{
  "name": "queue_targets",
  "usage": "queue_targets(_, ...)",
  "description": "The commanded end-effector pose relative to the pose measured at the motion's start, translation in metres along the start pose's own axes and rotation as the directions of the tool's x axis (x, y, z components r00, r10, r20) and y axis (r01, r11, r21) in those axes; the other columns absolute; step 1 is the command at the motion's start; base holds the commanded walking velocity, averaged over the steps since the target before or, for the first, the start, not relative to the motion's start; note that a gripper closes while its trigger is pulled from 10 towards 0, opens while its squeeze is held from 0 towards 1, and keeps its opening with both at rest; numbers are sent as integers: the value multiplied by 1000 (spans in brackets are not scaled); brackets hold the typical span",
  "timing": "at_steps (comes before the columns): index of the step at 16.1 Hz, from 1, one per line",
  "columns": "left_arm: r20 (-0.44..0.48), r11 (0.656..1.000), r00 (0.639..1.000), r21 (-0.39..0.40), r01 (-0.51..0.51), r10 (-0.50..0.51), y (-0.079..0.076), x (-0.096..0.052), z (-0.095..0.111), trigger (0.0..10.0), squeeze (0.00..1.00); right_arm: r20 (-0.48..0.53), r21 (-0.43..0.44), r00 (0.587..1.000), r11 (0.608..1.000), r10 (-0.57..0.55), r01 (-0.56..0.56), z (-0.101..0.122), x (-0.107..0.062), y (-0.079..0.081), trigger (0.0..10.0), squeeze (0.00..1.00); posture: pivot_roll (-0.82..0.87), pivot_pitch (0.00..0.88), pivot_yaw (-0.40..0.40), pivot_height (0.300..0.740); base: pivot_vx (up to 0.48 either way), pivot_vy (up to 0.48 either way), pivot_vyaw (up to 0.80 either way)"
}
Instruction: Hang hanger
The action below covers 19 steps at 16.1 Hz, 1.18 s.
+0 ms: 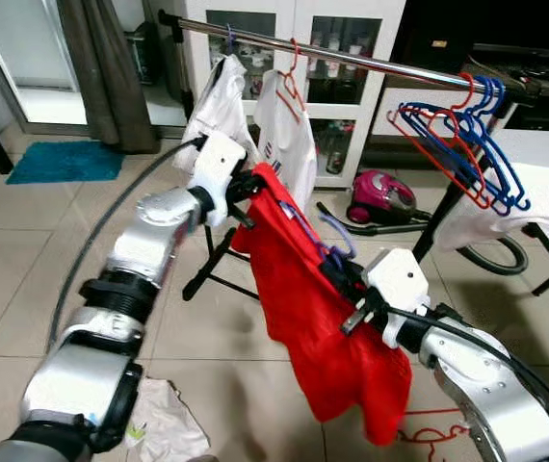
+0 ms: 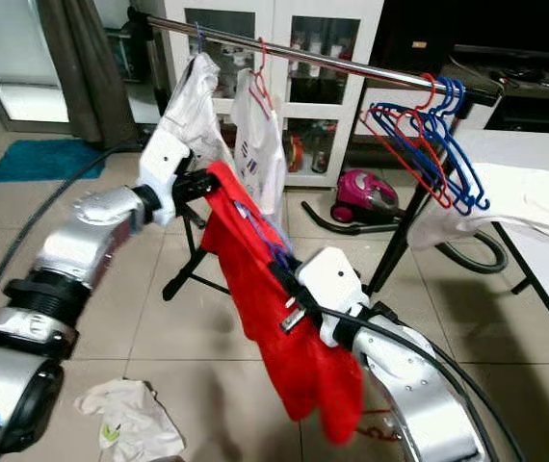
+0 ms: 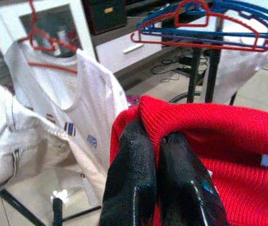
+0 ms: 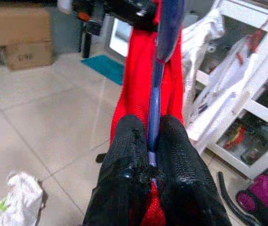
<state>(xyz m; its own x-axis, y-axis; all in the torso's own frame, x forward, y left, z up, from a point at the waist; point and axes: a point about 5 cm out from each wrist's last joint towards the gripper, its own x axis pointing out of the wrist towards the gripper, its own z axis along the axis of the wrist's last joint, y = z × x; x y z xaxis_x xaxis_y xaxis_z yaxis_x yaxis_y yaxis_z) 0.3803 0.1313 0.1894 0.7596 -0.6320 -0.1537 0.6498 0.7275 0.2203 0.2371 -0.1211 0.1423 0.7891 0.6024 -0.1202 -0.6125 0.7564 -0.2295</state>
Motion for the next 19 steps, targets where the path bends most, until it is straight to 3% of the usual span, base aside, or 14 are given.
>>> queue_targets(1, 99, 990, 989, 80, -114, 106, 28, -14, 37, 0, 0, -104, 22, 994, 999, -35, 38, -18, -6, -6, 10000, 0, 79, 0, -19, 740, 0, 0, 0)
queue_targets(2, 49, 989, 998, 140, -38, 31, 9, -7, 25, 0, 0, -69, -7, 997, 1000, -27, 27, -4, 8, -10, 10000, 0, 74, 0, -15, 740, 0, 0, 0)
queue_targets(4, 54, 994, 998, 110, 19, -25, -14, 4, 21, 0, 0, -97, -48, 995, 998, 38, -42, 2, 24, -4, 10000, 0, 66, 0, -14, 740, 0, 0, 0)
queue_targets(7, 94, 995, 996, 99, -4, -5, -15, 8, 32, 0, 0, -288, -157, 947, 968, 144, -195, -20, 21, 7, 10000, 0, 64, 0, -20, 740, 0, 0, 0)
queue_targets(10, 86, 988, 994, 138, -75, 63, 5, 3, 40, 0, 0, -347, -96, 929, 981, 129, -172, -32, 7, 4, 10000, 0, 65, 0, -26, 740, 0, 0, 0)
queue_targets(11, 65, 980, 991, 158, -124, 115, 20, -4, 39, 0, 0, -377, -86, 921, 986, 98, -140, -38, -5, -4, 10000, 0, 66, 0, -26, 740, 0, 0, 0)
queue_targets(12, 51, 975, 990, 172, -142, 135, 25, -7, 37, 0, 0, -352, -71, 933, 991, 78, -110, -36, -7, -7, 10000, 0, 69, 0, -27, 740, 0, 0, 0)
queue_targets(13, 10, 963, 982, 195, -186, 187, 36, -12, 30, 0, 0, -246, -26, 966, 996, 75, -84, -27, -13, -12, 10000, 0, 69, 0, -27, 740, 0, 0, 0)
queue_targets(14, -42, 943, 960, 204, -262, 276, 51, -21, 19, 0, 0, -96, 100, 990, 991, 101, -91, -13, -24, -16, 10000, 0, 66, 0, -23, 740, 0, 0, 0)
queue_targets(17, -104, 913, 918, 195, -358, 382, 71, -34, 4, 0, 0, -1, 168, 990, 976, 142, -140, -7, -42, -23, 10000, 0, 59, 0, -18, 740, 0, 0, 0)
queue_targets(19, -140, 899, 888, 97, -427, 437, 80, -43, -10, 0, 0, 69, 213, 977, 954, 200, -210, -3, -52, -23, 10000, 0, 59, 0, -21, 740, 0, 0, 0)
